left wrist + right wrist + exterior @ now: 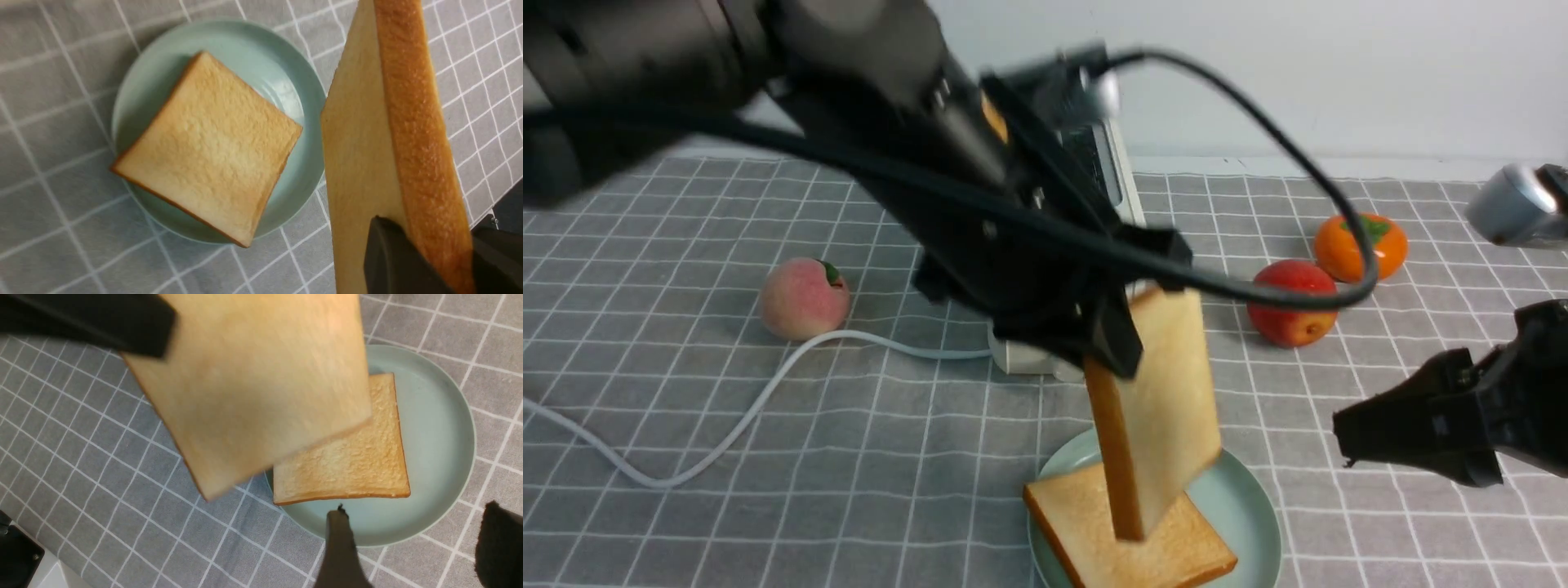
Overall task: Take toasted bread from bread machine on grey coffee table place on plate.
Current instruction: 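Place the slice of bread on the plate with the left gripper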
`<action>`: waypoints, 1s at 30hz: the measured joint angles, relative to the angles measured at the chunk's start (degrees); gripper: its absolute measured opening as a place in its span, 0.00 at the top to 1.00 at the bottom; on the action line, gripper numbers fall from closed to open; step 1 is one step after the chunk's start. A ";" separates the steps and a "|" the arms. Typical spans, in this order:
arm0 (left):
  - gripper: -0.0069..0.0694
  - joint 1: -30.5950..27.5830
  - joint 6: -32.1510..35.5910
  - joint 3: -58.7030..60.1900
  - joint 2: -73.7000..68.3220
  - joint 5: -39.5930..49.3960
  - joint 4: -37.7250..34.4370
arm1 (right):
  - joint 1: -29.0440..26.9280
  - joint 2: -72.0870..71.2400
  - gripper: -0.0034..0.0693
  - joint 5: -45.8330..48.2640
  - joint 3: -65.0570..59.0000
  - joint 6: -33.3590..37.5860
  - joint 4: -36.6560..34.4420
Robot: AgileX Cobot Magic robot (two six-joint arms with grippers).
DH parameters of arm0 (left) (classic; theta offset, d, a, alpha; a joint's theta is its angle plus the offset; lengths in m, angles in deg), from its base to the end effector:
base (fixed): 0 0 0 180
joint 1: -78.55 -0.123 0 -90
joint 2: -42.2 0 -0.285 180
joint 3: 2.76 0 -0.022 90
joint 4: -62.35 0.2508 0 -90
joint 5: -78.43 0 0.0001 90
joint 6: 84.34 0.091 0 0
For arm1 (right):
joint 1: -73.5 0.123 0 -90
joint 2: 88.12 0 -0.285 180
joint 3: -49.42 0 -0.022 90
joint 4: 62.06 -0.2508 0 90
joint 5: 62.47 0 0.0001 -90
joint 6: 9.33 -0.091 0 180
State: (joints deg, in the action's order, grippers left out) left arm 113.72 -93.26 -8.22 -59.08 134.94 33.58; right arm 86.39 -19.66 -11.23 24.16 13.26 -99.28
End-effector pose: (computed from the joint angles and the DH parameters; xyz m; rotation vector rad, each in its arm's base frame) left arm 0.2655 -0.2318 0.3276 0.3848 2.7213 -0.8842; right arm 0.1855 0.0865 0.3336 -0.4366 2.3673 0.7193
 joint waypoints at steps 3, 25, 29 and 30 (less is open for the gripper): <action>0.82 0.00 2.50 7.75 -2.71 -6.04 -7.77 | 0.00 0.00 0.36 -0.11 0.00 0.00 0.00; 0.34 0.00 6.88 11.21 -5.97 -15.31 -8.89 | 0.00 0.00 0.36 2.19 0.00 0.00 -0.06; 0.11 0.00 5.46 8.13 -1.17 -13.38 -0.73 | 0.00 0.00 0.42 2.32 0.00 0.00 -0.25; 0.09 0.00 4.92 7.27 0.13 -12.27 1.67 | 0.00 0.00 0.45 2.48 0.00 -0.18 -0.25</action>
State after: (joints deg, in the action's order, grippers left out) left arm 113.72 -88.34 -0.94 -58.95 122.67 35.25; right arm 86.39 -19.66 -8.75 24.16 13.08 -99.53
